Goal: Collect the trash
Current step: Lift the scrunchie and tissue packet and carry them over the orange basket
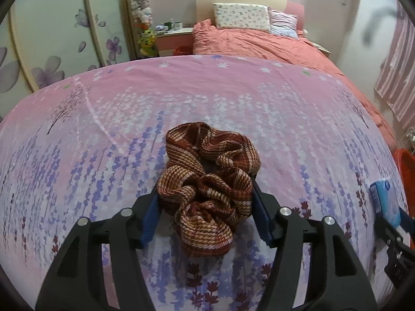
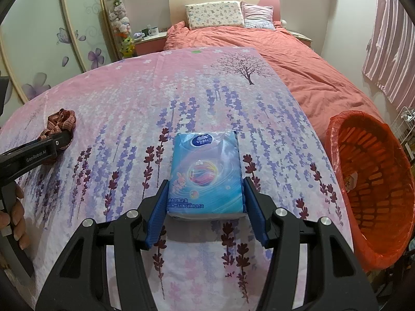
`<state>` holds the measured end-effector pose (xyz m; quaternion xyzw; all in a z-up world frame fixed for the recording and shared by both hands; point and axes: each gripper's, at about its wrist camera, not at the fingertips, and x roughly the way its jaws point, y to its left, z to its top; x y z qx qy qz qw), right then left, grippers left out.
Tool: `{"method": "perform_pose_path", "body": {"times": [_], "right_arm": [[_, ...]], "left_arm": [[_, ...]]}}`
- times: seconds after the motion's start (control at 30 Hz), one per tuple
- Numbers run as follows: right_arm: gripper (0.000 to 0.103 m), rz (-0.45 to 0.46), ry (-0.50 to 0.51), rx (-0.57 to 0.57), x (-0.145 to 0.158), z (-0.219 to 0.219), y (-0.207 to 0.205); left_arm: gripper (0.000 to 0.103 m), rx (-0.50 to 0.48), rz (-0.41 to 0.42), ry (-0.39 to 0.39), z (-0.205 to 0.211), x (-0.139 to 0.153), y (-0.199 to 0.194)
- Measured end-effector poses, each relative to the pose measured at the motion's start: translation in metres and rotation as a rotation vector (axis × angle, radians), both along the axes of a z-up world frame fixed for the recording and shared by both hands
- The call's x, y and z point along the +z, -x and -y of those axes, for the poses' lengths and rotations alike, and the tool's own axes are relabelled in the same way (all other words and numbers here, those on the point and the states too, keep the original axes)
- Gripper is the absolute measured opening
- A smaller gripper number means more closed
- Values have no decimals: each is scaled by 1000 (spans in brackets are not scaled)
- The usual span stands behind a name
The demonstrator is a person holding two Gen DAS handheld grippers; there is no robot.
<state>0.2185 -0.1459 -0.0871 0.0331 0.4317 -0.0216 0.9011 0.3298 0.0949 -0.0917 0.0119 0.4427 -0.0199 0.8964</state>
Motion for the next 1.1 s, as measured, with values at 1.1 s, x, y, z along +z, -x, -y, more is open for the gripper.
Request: {"method": "perform_pose_path", "body": {"times": [1.1], "right_arm": [[50,242,60,-89,69,55,92]], "left_arm": [[33,-183,248,-16,69,98,114]]}}
